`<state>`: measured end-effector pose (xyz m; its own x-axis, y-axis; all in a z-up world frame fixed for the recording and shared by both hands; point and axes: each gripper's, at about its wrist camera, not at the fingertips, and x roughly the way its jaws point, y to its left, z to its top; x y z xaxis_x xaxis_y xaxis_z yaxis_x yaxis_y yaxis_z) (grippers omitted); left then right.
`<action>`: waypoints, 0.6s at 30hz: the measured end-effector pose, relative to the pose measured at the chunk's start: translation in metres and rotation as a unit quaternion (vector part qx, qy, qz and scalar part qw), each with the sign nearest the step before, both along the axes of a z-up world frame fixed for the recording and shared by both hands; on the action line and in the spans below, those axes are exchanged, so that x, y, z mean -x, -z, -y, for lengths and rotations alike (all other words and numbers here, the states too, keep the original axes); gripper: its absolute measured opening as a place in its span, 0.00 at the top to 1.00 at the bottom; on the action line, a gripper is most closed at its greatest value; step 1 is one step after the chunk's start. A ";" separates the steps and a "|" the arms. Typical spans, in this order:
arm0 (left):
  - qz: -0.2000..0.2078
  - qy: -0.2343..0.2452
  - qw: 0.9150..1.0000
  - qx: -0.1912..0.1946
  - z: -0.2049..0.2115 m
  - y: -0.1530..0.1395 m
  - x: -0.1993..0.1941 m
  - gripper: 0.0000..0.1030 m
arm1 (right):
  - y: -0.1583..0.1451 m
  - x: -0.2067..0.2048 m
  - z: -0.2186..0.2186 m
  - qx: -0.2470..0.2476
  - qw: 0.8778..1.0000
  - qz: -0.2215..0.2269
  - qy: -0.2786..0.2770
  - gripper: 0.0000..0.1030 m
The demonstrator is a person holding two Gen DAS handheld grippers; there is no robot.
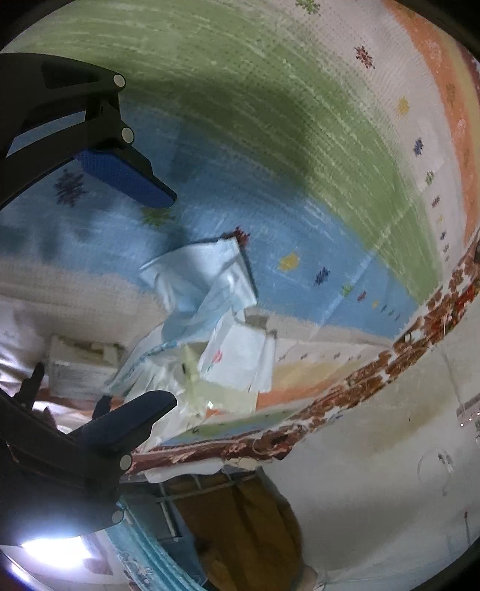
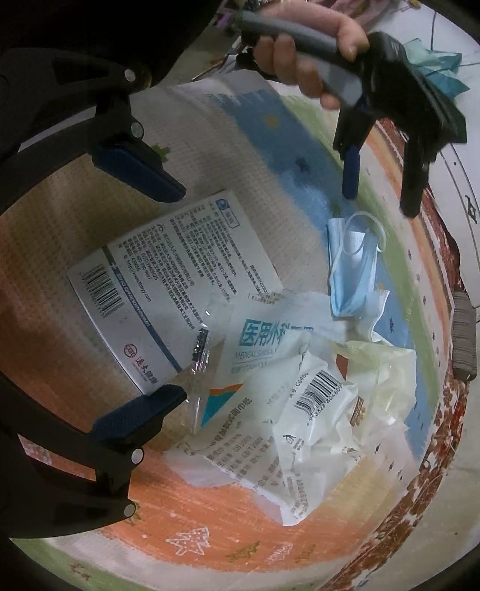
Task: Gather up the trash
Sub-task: 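Move both open tools from the bin toward the blue mask and white medicine box, then close left tool on blue face mask while right tool grasps white medicine box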
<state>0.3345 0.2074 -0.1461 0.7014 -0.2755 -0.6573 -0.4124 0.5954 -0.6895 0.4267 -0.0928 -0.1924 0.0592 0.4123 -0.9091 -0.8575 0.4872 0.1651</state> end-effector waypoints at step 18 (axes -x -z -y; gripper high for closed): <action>0.010 0.025 1.000 -0.012 0.000 0.018 -0.036 0.31 | 0.004 0.021 -0.001 0.010 0.999 0.034 -0.005 0.21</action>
